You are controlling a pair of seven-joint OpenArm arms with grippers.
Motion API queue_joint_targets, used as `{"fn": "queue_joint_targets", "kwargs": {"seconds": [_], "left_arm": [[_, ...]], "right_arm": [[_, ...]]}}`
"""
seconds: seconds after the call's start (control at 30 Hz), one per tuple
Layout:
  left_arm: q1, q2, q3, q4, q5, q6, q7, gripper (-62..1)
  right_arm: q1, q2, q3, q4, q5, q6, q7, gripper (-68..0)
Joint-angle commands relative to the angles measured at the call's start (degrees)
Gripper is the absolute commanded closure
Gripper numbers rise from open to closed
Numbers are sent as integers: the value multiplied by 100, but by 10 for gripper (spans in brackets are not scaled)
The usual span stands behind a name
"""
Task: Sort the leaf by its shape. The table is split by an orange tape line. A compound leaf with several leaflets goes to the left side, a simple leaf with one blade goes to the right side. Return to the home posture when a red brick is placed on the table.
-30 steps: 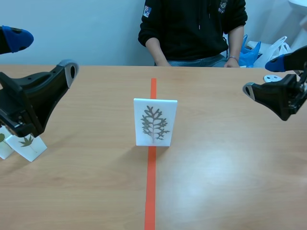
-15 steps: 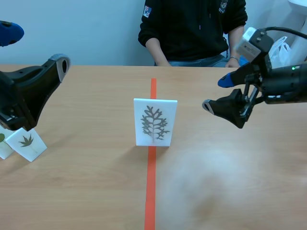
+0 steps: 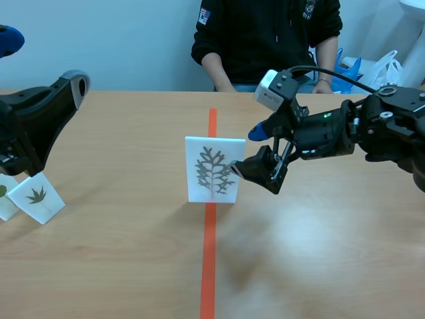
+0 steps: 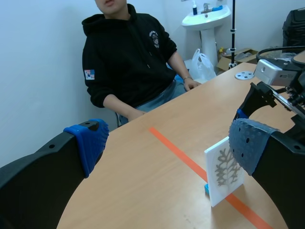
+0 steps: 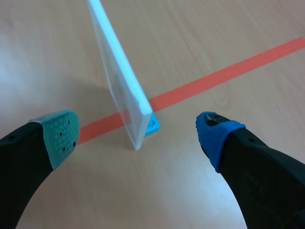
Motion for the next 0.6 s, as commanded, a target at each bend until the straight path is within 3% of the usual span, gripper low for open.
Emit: {"fn": "queue_joint_targets", "kwargs": {"seconds": [0.0,0.57], "left_arm": [[68,13,-72,111,-55,-4,-76,-542],[76,15,-116,111,-55,-4,-79,-542]], "right_arm": [[240,35,-28,-44,-20,7,153,-500],[612,-553,-684,-595,-175,-197,354,-492]]}}
